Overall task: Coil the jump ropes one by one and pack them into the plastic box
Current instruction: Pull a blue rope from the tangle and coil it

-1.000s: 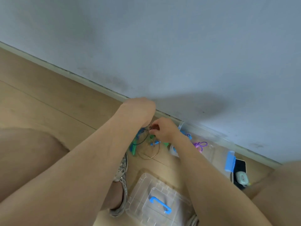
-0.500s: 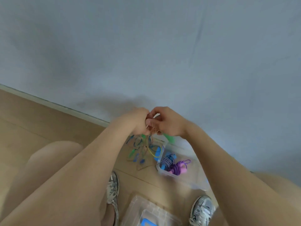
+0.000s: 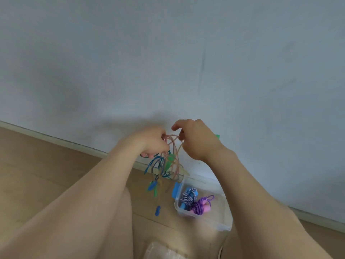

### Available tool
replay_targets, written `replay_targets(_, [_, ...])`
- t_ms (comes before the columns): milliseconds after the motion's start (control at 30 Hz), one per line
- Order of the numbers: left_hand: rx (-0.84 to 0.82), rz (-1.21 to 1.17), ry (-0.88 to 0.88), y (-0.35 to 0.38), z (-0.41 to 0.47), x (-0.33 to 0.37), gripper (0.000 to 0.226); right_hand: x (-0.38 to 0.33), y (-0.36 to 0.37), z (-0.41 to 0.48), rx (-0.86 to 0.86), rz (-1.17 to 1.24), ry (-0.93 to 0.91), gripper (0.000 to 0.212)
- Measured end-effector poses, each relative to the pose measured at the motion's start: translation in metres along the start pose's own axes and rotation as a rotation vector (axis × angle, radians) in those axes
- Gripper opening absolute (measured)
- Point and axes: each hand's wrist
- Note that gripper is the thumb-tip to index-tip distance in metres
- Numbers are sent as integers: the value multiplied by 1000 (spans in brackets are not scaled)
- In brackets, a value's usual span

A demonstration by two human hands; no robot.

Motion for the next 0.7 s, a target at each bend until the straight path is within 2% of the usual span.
replay_targets(67, [14, -107, -9, -3, 0, -4, 16, 1, -8, 1, 135, -19, 22, 57])
replay_targets(167, [86, -173, 16, -6, -2, -9, 11, 9, -20, -4, 290, 75, 91, 41])
replay_targets(233, [123, -213, 5, -6, -5, -9, 5, 12, -27, -9, 341, 156, 106, 27])
replay_targets(300, [156, -268, -16, -4, -5, -9, 9, 13, -31, -11, 349, 126, 84, 18])
replay_targets(400, [154, -343, -44, -2, -8, -8, 14, 14, -26, -12, 261, 96, 84, 20])
replay_targets(533, [170, -407, -30, -1, -11, -2, 12, 9, -10, -21, 35, 53, 110, 25])
replay_targets(633, [198, -468, -26, -4, -15, 1, 15, 4, -4, -24, -117, 171, 147, 36])
replay_targets(700, [207, -506, -18, -8, -18, 2, 14, 1, -1, -25, -146, 258, 209, 43])
Point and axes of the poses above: each hand's wrist, its own z-axis towards the middle knuckle, its own y-axis out of the palm, x = y × z, and after that the axes turned 14 degrees about x, right-handed
